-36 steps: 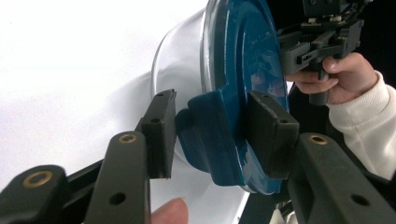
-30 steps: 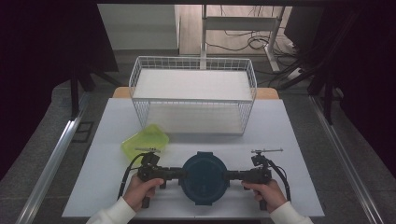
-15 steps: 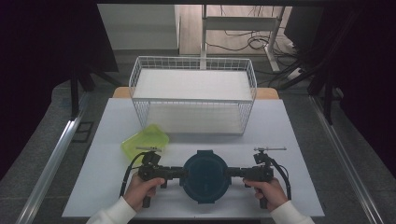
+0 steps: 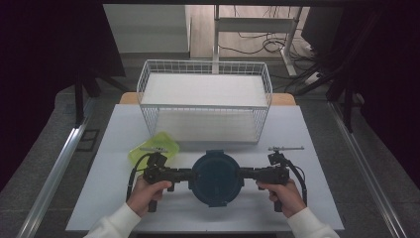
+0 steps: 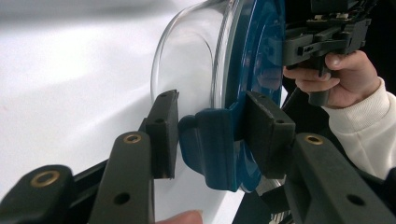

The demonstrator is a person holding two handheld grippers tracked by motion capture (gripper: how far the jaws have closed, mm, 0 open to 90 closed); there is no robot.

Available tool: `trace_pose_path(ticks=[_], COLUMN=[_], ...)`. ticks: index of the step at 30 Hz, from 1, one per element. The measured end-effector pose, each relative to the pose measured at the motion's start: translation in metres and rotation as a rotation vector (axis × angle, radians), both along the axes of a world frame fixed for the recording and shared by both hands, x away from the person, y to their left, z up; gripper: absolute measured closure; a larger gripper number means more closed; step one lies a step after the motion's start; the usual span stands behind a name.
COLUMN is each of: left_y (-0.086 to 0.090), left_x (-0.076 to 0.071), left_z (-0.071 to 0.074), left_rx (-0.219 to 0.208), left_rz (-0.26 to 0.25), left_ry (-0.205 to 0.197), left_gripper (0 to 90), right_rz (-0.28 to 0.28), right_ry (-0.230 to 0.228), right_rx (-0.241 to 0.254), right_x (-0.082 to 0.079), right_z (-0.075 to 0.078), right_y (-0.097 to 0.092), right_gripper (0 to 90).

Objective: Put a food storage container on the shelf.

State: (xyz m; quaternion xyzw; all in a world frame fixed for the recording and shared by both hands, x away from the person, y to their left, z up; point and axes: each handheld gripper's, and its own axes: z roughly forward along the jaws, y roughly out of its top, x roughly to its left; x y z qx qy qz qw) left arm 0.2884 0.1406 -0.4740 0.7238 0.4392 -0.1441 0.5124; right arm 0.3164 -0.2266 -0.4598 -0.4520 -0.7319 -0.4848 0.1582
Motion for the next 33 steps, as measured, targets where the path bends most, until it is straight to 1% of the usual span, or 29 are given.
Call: trace_pose_path(ticks=[3,4,9,12,15,16,18,27,33], left_y=[0.001,0.001,0.004,0.005,0.006,0.007,0.008,0.012,0.016], left_x=[0.004,0.006,0.013,0.019,0.025,0.028,0.033,0.055,0.068], left_z=[0.008,0.011,0.024,0.032,0.040,0.044,0.051,0.073,0.091], left_rx=[-0.002,0.001,0.008,0.009,0.015,0.019,0.017,0.009,0.012], left_rz=[-0.001,0.002,0.002,0.002,0.002,-0.002,-0.001,0.005,0.005], left_ry=[-0.015,-0.020,-0.047,-0.059,-0.075,-0.084,-0.095,-0.118,-0.144], left_gripper=[57.8,57.8,57.8,57.8,57.8,57.8,57.8,57.8,57.8], right_rz=[0.001,0.001,0.000,-0.003,-0.007,-0.007,-0.009,-0.017,-0.021], right_ry=[-0.032,-0.032,-0.048,-0.070,-0.077,-0.083,-0.084,-0.115,-0.137], right_rx=[0.003,0.003,0.012,0.016,0.020,0.028,0.031,0.042,0.041], right_x=[0.006,0.006,0.012,0.017,0.022,0.026,0.028,0.049,0.061], right_z=[0.011,0.011,0.021,0.029,0.035,0.039,0.042,0.064,0.082], right_y=[0.001,0.001,0.004,0.005,0.006,0.006,0.007,0.010,0.015], right_gripper=[56.5,56.5,56.5,56.5,56.5,56.5,56.5,56.5,56.5])
